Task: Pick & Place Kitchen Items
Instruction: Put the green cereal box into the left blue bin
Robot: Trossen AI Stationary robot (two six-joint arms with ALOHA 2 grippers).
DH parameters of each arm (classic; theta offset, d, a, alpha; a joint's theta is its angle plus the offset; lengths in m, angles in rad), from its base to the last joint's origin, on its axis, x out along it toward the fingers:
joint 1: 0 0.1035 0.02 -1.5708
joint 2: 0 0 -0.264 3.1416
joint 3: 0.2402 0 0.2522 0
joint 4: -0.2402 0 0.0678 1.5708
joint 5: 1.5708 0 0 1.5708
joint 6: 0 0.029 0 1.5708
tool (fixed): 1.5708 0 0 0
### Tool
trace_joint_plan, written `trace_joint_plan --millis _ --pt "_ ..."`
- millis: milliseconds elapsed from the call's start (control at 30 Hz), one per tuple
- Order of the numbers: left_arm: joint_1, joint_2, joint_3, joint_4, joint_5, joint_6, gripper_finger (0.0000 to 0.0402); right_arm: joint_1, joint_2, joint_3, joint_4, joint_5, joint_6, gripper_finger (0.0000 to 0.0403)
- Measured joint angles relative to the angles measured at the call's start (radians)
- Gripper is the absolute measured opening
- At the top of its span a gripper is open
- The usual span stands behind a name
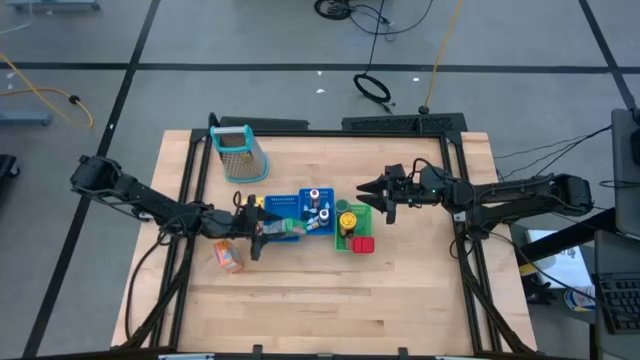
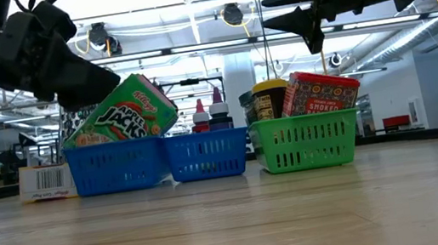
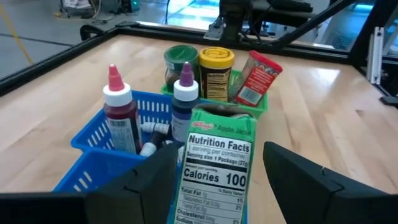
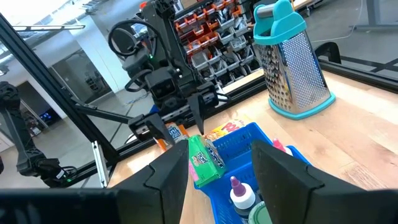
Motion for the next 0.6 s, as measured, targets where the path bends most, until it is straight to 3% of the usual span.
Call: trace_joint_plan --millis 600 --pt "0.047 0.035 0.032 -0.021 0.051 -0.002 0.0241 0.000 0.000 0.000 0.000 0.001 0.000 0.0169"
